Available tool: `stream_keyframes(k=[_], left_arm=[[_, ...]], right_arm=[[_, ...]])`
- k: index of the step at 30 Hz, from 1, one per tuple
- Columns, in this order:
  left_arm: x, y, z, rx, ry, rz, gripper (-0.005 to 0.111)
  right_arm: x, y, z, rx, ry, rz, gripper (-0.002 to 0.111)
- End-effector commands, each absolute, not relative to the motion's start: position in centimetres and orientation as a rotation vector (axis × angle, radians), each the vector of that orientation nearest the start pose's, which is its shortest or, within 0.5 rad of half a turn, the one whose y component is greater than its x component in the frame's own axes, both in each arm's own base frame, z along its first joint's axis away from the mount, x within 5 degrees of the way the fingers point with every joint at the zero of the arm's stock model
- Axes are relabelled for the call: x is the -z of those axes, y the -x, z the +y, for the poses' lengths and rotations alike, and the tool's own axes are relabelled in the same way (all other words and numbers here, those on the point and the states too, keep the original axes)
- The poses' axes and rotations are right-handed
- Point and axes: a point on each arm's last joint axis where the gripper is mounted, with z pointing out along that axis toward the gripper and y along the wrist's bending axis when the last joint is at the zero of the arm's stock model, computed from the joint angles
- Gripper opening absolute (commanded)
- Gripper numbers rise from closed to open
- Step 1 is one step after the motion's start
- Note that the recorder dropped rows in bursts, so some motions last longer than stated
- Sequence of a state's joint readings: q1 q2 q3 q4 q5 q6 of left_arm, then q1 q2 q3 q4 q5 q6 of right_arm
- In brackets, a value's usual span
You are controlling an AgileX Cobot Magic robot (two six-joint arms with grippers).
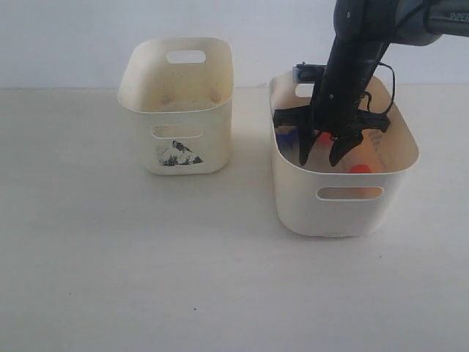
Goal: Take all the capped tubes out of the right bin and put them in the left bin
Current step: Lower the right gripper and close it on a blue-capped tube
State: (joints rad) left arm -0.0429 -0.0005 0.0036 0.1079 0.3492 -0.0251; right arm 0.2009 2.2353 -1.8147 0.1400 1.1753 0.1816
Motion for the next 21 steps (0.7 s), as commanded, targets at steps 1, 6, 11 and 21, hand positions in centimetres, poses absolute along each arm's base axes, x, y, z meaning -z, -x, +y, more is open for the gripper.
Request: stream_keyframes(k=[1,6,11,21], left_arm=[[-18.3,-5.4,0.1,-0.038,-0.069,1.821,0.004],[-18.3,-5.4,0.1,-0.038,-0.069,1.821,0.004],[-18.3,-5.4,0.1,-0.038,-0.069,1.821,0.004],[-18.3,-5.4,0.1,-0.038,-0.069,1.821,0.004]], right_arm=[[-17.1,-44.7,10.2,-0.24,-0.049,3.049,0.05],[-17.2,-44.9,10.5,-0.283,-0.05,3.028,0.05],[-16.8,-45.3,10.8,-0.3,-0.057,2.996,0.05],[-14.0,-45.6,10.8,-0.278,-0.082,3.046,0.05]])
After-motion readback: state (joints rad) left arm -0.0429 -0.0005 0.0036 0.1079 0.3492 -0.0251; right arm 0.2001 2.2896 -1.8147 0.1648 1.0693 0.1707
